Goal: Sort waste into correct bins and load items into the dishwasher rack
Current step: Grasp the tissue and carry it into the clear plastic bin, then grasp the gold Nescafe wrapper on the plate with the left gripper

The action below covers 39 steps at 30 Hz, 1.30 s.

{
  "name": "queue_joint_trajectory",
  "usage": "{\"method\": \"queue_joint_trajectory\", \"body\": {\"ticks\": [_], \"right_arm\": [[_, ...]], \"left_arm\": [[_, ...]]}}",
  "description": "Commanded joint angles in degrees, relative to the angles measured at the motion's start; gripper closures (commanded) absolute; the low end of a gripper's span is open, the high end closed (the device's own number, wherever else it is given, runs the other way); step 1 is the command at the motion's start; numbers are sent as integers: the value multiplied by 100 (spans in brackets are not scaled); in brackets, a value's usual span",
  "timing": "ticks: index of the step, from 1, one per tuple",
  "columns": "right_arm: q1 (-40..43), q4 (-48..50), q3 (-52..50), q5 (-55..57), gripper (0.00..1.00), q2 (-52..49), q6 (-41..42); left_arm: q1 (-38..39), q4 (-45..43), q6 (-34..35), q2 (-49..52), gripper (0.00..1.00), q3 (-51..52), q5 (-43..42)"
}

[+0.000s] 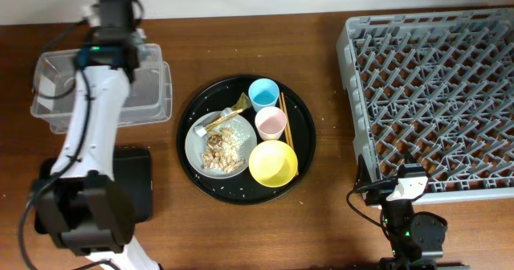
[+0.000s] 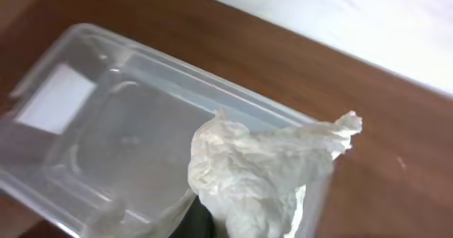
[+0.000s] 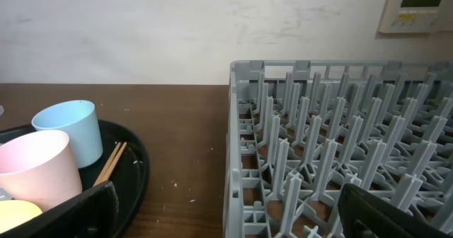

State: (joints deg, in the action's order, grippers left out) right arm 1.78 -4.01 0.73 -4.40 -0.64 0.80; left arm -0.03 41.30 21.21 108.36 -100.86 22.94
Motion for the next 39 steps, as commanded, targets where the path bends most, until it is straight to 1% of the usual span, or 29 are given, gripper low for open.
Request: {"method": "queue_joint_trajectory", "body": {"ticks": [1, 2, 3, 7, 9, 10, 11, 12, 13, 14, 16, 17, 18, 20, 22, 23, 24, 29, 32, 34, 35, 36, 37, 39], "right_arm": [[33, -11, -42, 11, 2, 28, -39], [33, -11, -42, 11, 2, 28, -39], [33, -11, -42, 11, 2, 28, -39], [33, -11, -42, 11, 2, 28, -39], [35, -11, -42, 11, 1, 28, -39], [33, -11, -42, 11, 2, 28, -39], [33, -11, -42, 11, 1, 28, -39], [33, -11, -42, 11, 2, 28, -39], [33, -11, -42, 11, 2, 28, -39], [33, -9, -42, 11, 2, 28, -39], [33, -11, -42, 11, 2, 28, -39], [33, -11, -42, 11, 2, 28, -39], [33, -11, -42, 11, 2, 28, -39], [33, -9, -42, 11, 2, 28, -39], [33, -11, -42, 11, 1, 28, -39], [33, -11, -42, 11, 2, 28, -39], [33, -11, -42, 11, 2, 28, -39], [33, -11, -42, 11, 2, 28, -39], [33, -11, -42, 11, 2, 28, -39], [35, -11, -42, 11, 2, 28, -39], [33, -11, -42, 11, 2, 28, -39], [33, -11, -42, 11, 2, 28, -39], [33, -11, -42, 11, 2, 28, -39], [35, -11, -42, 11, 2, 28, -39]], "left_arm": [[-398, -142, 409, -57, 76, -66, 24], [-509, -136, 407, -4, 18, -66, 20], [-553, -111, 404, -2, 1, -66, 24], [-566, -39, 407, -4, 1, -66, 15], [-566, 369, 402, -122, 1, -68, -673], [-566, 603, 391, -289, 1, -68, -1453], [-566, 682, 155, -424, 1, -68, -2441], [-542, 680, -142, -514, 1, -68, -3620], [-413, 702, -570, -542, 1, -68, -4496], [-44, 909, -1266, -533, 4, -66, -4754], [612, 1377, -2468, -520, 5, -66, -4597], [1010, 1681, -2756, -518, 5, -46, -4057], [1379, 1755, -2756, -501, 5, 42, -3300], [1934, 1753, -2758, -302, 7, 251, -2109], [2184, 1740, -2756, -94, 9, 452, -1770], [2201, 1753, -2752, 105, 11, 518, -1453], [2199, 1768, -2754, 214, 16, 527, -1381], [2124, 1792, -2756, 907, 16, 643, -1408], [2079, 1344, -2909, 1185, 16, 815, -1388], [2009, 1224, -3077, 1403, 16, 815, -1386], [2009, 1110, -3077, 1412, 18, 815, -1386], [2004, 997, -3082, 1412, 23, 815, -1386], [2004, 940, -3121, 1423, 24, 815, -1388], [2004, 929, -3121, 1453, 24, 815, -1390]]}}
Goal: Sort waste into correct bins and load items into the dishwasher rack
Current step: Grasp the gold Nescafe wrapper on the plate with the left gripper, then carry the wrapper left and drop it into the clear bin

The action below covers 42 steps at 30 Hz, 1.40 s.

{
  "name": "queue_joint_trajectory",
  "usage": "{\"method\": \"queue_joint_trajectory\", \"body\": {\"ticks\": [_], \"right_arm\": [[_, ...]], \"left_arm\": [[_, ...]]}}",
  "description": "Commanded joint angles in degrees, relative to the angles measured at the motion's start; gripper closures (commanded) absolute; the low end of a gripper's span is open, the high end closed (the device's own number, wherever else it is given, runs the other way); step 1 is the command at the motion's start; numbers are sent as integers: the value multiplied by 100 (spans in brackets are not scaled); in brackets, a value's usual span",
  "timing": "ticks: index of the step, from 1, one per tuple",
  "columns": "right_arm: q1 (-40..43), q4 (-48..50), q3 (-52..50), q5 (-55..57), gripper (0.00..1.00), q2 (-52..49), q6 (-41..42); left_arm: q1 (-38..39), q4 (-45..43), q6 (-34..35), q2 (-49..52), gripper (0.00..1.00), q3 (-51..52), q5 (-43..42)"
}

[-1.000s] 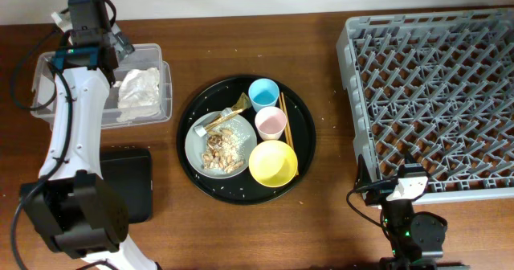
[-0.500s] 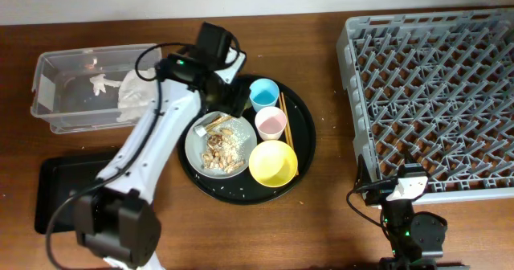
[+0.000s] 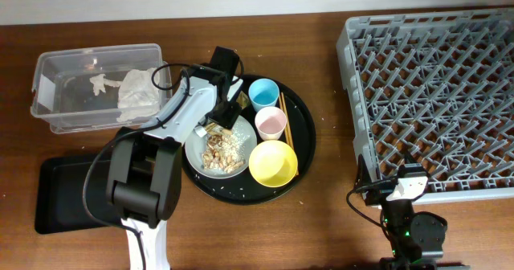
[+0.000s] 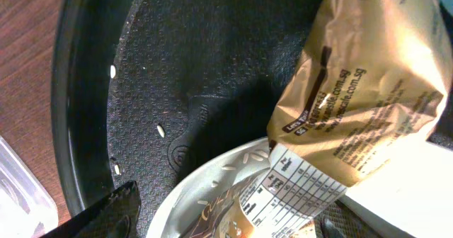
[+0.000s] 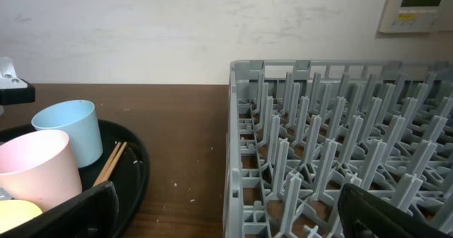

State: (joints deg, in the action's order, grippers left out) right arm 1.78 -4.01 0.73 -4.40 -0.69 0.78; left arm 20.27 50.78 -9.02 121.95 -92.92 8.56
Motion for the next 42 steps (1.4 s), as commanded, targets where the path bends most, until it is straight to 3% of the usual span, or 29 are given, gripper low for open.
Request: {"method": "queue_joint_trajectory", "body": {"ticks": [1, 2, 3, 6, 7, 13, 15, 21, 24, 27, 29, 30, 31, 32, 33, 34, 35, 36, 38, 42], "right_arm": [[33, -11, -42, 11, 2, 33, -37], [33, -11, -42, 11, 2, 33, -37], [33, -11, -42, 11, 2, 33, -37], [35, -11, -42, 11, 2, 33, -37], [33, -11, -42, 11, 2, 33, -37], [33, -11, -42, 11, 2, 33, -37], [33, -11, -42, 11, 2, 33, -37], [35, -11, -42, 11, 2, 33, -37], [33, -11, -42, 11, 2, 33, -37], [35, -9, -42, 11, 2, 33, -37], [33, -11, -42, 11, 2, 33, -37], [33, -11, -42, 11, 2, 33, -37], [33, -11, -42, 11, 2, 33, -37], [33, -11, -42, 11, 2, 33, -37], [33, -11, -42, 11, 2, 33, -37], [33, -9, -42, 11, 2, 33, -37], [33, -11, -42, 11, 2, 33, -37], [33, -11, -42, 11, 2, 33, -37], [33, -11, -42, 11, 2, 33, -37], [33, -11, -42, 11, 2, 33, -37]], "left_arm": [[-26, -22, -96, 94, 25, 22, 39], [-24, -24, -96, 94, 29, 22, 33], [-33, -24, -96, 96, 44, 22, 31], [-35, -24, -94, 94, 49, 22, 31], [-35, -22, -94, 96, 57, 22, 28], [-37, -129, -96, 94, 78, 22, 61], [-35, -168, -90, 81, 96, -2, 184], [-72, -155, 382, -1198, 99, -625, 188], [-813, -828, 1834, -1690, 99, -625, 350], [-2048, -896, 4730, -1685, 99, -623, 304], [-2817, -925, 6308, -1648, 99, -581, 302], [-3010, -1012, 6614, -1604, 99, -546, 280], [-3171, -1137, 6684, -1508, 98, -546, 219], [-3311, -1338, 6684, -1362, 91, -546, -39], [-3390, -1499, 6684, -1222, 73, -546, -289], [-3410, -1554, 6682, -1163, 37, -546, -459], [-3412, -1567, 6679, -1167, 26, -549, -619], [-3412, -1611, 6636, -1255, 8, -549, -970], [-3412, -1633, 6430, -1414, 8, -549, -1392], [-3368, -1563, 4369, -2553, 5, -549, -3801]]}}
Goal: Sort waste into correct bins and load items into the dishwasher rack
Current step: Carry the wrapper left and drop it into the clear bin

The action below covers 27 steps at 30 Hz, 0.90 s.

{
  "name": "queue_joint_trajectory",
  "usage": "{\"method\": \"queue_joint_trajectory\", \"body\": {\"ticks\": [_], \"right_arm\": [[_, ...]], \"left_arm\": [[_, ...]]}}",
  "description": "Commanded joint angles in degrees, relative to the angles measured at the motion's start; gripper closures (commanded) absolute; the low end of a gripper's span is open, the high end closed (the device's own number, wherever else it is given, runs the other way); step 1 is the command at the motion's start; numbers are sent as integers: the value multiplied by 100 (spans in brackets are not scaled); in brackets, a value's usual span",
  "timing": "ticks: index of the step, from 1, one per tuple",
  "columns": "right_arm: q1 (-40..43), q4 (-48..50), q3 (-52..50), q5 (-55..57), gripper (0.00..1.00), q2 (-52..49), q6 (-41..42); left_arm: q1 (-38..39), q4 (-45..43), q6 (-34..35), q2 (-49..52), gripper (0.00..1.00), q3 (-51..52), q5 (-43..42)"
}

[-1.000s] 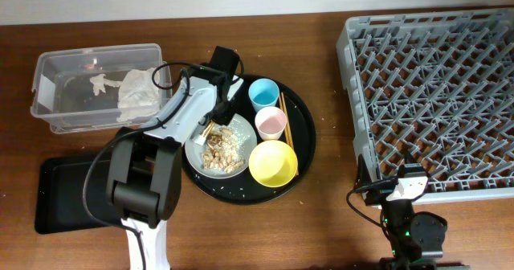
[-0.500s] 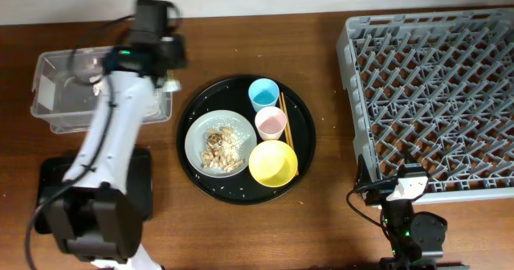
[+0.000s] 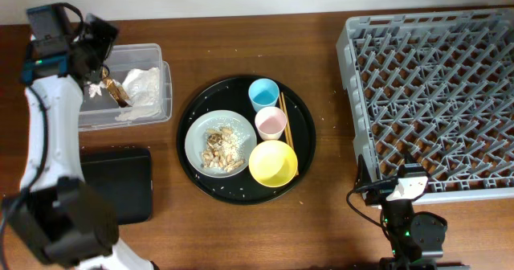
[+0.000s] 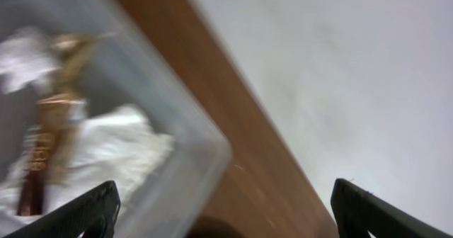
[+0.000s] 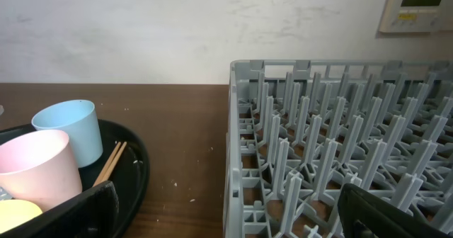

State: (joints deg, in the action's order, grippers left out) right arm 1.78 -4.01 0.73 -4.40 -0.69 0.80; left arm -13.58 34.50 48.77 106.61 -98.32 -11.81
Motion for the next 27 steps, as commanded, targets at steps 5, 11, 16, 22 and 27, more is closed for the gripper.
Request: {"method": "queue_joint_trajectory", "body": {"ticks": [5, 11, 16, 22, 27], "right_arm": [[33, -9, -42, 11, 2, 33, -39], [35, -9, -42, 11, 2, 33, -39], [33, -11, -42, 11, 2, 33, -39], [35, -11, -42, 11, 2, 33, -39], [33, -11, -42, 11, 2, 33, -39]], "left_arm": [[586, 2865, -2677, -1718, 4, -7, -1720], [964, 4052, -2968, -1718, 4, 4, -1154], [1561, 4343, -2481, -1718, 5, 4, 356], [1707, 4382, -2483, -1716, 1, 4, 376], [1296, 4063, -2481, -1718, 1, 4, 1462]]}}
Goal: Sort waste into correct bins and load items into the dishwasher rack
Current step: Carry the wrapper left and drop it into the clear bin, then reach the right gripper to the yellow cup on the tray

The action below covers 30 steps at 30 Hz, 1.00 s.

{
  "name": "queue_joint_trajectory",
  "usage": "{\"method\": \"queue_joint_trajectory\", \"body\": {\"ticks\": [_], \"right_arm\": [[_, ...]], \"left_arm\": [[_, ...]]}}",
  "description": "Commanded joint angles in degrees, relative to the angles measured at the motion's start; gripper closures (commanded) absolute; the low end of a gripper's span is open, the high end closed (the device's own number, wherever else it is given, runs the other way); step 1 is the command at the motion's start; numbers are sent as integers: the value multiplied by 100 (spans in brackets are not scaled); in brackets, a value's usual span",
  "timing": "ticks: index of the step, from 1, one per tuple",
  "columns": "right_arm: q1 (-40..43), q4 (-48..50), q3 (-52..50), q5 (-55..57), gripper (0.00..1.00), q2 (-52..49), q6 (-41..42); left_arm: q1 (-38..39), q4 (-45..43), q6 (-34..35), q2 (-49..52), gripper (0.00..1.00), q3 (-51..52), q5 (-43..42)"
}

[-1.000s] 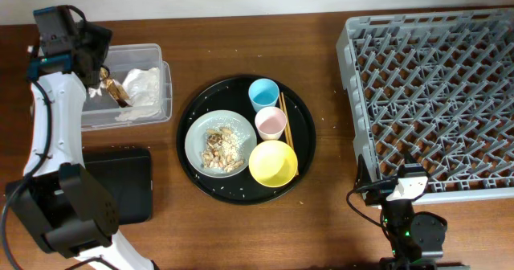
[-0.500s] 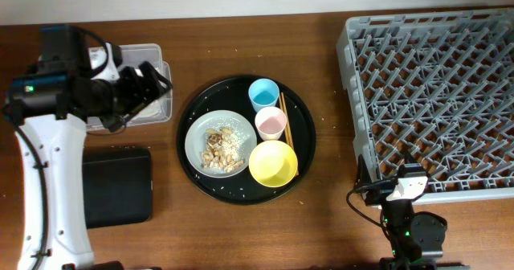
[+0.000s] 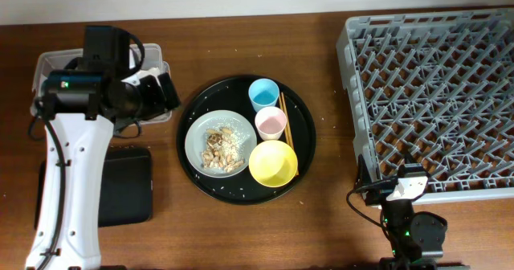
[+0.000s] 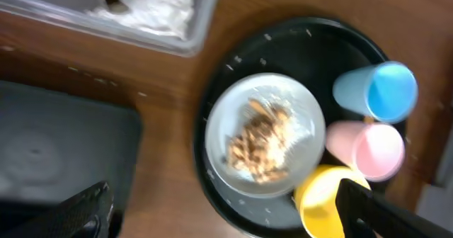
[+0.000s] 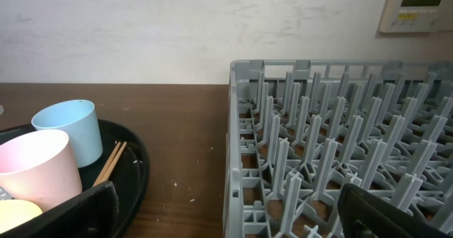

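A grey plate of food scraps (image 3: 215, 144) sits on the round black tray (image 3: 301, 117) with a blue cup (image 3: 263, 93), a pink cup (image 3: 271, 124), a yellow bowl (image 3: 273, 163) and chopsticks (image 3: 285, 117). My left gripper (image 3: 161, 93) hangs open and empty between the clear bin (image 3: 48, 69) and the tray, looking down on the plate (image 4: 265, 132). White tissue (image 4: 159, 4) and a brown wrapper lie in the bin. My right gripper (image 3: 399, 191) rests open by the grey dishwasher rack (image 3: 434, 93).
A flat black bin (image 3: 120, 190) lies on the table left of the tray, below the clear bin. The rack (image 5: 318, 146) fills the right side, its tines upright. My left arm covers much of the clear bin from overhead.
My left gripper was over the far left of the clear bin; now it is at the bin's right end beside the tray, facing the plate. The right arm has not moved.
First my left gripper held a crumpled tissue above the clear bin. Then the tissue lay in the bin and the gripper was at a gold wrapper on the plate. Later the wrapper lay in the bin, gripper open. Now the gripper is back by the tray.
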State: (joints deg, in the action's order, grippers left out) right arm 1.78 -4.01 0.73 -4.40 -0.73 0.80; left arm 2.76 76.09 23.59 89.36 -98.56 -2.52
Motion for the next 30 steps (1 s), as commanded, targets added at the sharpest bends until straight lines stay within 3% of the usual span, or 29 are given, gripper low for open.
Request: {"method": "queue_joint_trajectory", "body": {"ticks": [1, 7, 9, 16, 17, 19, 21, 23, 25, 28, 30], "right_arm": [[35, -11, -42, 11, 2, 37, -39], [33, -11, -42, 11, 2, 37, -39], [33, -11, -42, 11, 2, 37, -39], [33, 46, -42, -407, 2, 37, 138], [33, 155, -42, -1598, 2, 37, 890], [33, 337, -42, -4944, 2, 37, 3897], [33, 343, -42, -5342, 2, 37, 5292], [33, 494, -42, -4625, 2, 37, 6647], [33, 1869, -31, -4564, 2, 37, 7114], [35, 1967, 372, -4354, 2, 33, 7167], [59, 1578, 1038, -3963, 2, -175, 6605]], "left_arm": [[-461, -90, 37, 7, 1, 28, 533], [-518, 11, -20, 7, 1, 28, 564], [-518, 35, -247, 7, 1, 28, 1478], [-518, 111, -245, 7, 1, 28, 1222], [-518, 111, -245, 7, 1, 28, 1222], [-518, 109, -245, 7, 1, 28, 1222], [-518, 111, -245, 7, 1, 28, 1222], [-518, 111, -245, 9, 1, 28, 1222], [-518, 111, -245, 7, 1, 28, 1222], [-518, 109, -245, 7, 1, 28, 1222], [-518, 111, -245, 7, 1, 28, 1222]]}}
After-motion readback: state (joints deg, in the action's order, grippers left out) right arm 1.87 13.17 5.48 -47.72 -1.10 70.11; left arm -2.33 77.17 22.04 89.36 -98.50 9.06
